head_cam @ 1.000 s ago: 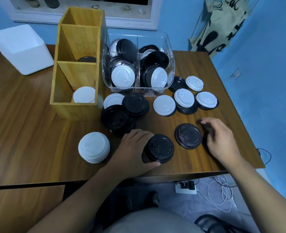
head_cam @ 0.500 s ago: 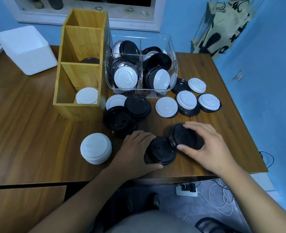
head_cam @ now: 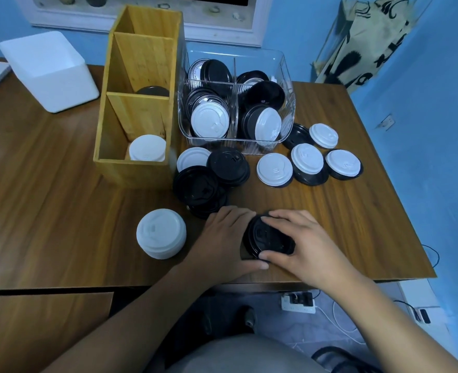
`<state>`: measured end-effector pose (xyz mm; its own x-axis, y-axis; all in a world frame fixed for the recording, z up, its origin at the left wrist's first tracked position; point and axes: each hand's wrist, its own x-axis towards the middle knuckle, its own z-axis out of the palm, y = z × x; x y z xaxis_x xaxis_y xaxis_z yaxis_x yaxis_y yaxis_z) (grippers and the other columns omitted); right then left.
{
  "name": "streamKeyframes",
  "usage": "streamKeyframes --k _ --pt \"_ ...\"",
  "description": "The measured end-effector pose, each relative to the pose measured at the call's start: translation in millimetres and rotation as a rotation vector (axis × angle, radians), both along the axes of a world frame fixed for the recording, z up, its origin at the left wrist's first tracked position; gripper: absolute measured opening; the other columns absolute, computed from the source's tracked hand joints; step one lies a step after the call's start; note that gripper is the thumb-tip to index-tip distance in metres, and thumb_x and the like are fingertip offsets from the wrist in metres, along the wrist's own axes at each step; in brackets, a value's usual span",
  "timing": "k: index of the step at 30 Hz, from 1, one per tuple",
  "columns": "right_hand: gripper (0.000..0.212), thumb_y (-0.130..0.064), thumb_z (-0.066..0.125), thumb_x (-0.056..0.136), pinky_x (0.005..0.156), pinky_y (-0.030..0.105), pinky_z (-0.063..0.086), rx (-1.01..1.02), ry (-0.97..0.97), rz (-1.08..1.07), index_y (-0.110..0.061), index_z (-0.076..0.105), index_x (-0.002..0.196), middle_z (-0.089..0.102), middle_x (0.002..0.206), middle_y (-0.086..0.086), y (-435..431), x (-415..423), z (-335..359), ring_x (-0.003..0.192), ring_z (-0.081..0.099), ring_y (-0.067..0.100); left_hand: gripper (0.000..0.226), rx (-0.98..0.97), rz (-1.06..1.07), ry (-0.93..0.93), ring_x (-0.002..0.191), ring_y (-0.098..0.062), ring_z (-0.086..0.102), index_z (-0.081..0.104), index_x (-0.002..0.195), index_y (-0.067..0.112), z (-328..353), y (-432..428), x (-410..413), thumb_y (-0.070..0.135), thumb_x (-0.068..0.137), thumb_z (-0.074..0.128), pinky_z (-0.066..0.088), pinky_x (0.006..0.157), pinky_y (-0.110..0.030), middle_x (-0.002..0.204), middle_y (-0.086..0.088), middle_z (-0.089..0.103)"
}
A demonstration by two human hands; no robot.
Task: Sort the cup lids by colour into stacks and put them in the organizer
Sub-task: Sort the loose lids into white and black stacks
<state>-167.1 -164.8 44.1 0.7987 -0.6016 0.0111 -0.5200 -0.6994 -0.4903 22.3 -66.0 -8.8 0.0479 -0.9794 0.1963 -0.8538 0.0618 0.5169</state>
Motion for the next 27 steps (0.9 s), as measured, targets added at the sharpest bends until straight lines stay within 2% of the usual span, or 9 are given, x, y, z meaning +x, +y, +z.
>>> streamKeyframes --k 6,10,16,18,20,23,25,27 --pt "0.073 -0.054 0.080 0.074 0.108 0.020 0.026 0.021 0.053 0.009 -0.024 0.061 0.138 0.055 0.138 -0.008 -1 9 -1 0.129 0.041 0.013 0.096 0.018 -0.024 -0.006 0.132 -0.017 0.041 0.046 0.142 0.016 4 1 0 0.075 0.069 0.067 0.034 0.104 -0.037 0.139 0.006 0.048" --pt "0.074 -0.057 0.079 0.073 0.107 0.023 0.031 0.010 0.107 0.023 -0.025 0.061 0.137 0.055 0.137 -0.009 -4 15 3 0.126 0.040 0.011 0.092 0.014 -0.007 -0.012 0.135 -0.019 0.039 0.050 0.140 0.014 2 1 0 0.075 0.073 0.066 0.036 0.107 -0.039 0.142 0.005 0.047" --pt "0.072 -0.063 0.075 0.073 0.098 0.030 0.043 0.021 0.186 0.072 -0.033 0.053 0.135 0.050 0.123 -0.017 -9 18 8 0.114 0.040 0.007 0.092 0.030 0.005 -0.012 0.139 -0.022 0.035 0.053 0.137 0.012 1 -1 0 0.076 0.072 0.064 0.036 0.111 -0.043 0.146 0.002 0.044" --pt "0.071 -0.072 0.067 0.072 0.096 0.032 0.045 0.037 0.202 0.074 -0.037 0.053 0.132 0.051 0.118 -0.018 -13 20 12 0.112 0.042 0.006 0.092 0.039 0.003 -0.004 0.137 -0.020 0.035 0.053 0.138 0.013 3 -1 0 0.076 0.072 0.065 0.036 0.111 -0.042 0.143 0.004 0.045" --pt "0.065 -0.076 0.058 0.078 0.095 0.030 0.045 0.021 0.127 0.039 -0.038 0.056 0.130 0.057 0.118 -0.017 -19 28 18 0.113 0.048 0.007 0.091 0.044 0.001 0.011 0.137 -0.018 0.034 0.051 0.140 0.015 4 0 0 0.074 0.072 0.066 0.035 0.111 -0.041 0.142 0.005 0.046" --pt "0.044 -0.055 0.061 0.092 0.097 0.022 0.039 -0.065 -0.037 0.028 -0.032 0.060 0.130 0.061 0.123 -0.014 -22 59 29 0.118 0.052 0.008 0.092 0.052 0.003 0.011 0.138 -0.019 0.032 0.047 0.143 0.016 6 0 0 0.073 0.074 0.067 0.032 0.113 -0.039 0.144 0.002 0.044" --pt "0.035 -0.035 0.066 0.095 0.098 0.026 0.042 -0.108 -0.086 0.126 -0.026 0.063 0.128 0.062 0.124 -0.007 -21 89 32 0.116 0.054 0.016 0.095 0.060 0.006 0.018 0.139 -0.021 0.030 0.042 0.148 0.018 7 1 0 0.073 0.074 0.067 0.031 0.115 -0.039 0.149 -0.002 0.041" --pt "0.031 -0.026 0.068 0.093 0.096 0.029 0.043 -0.111 -0.069 0.238 -0.023 0.067 0.124 0.063 0.122 -0.004 -22 116 34 0.113 0.055 0.018 0.097 0.073 0.006 0.049 0.143 -0.022 0.025 0.039 0.151 0.019 9 2 0 0.071 0.075 0.069 0.024 0.118 -0.037 0.154 -0.004 0.038"
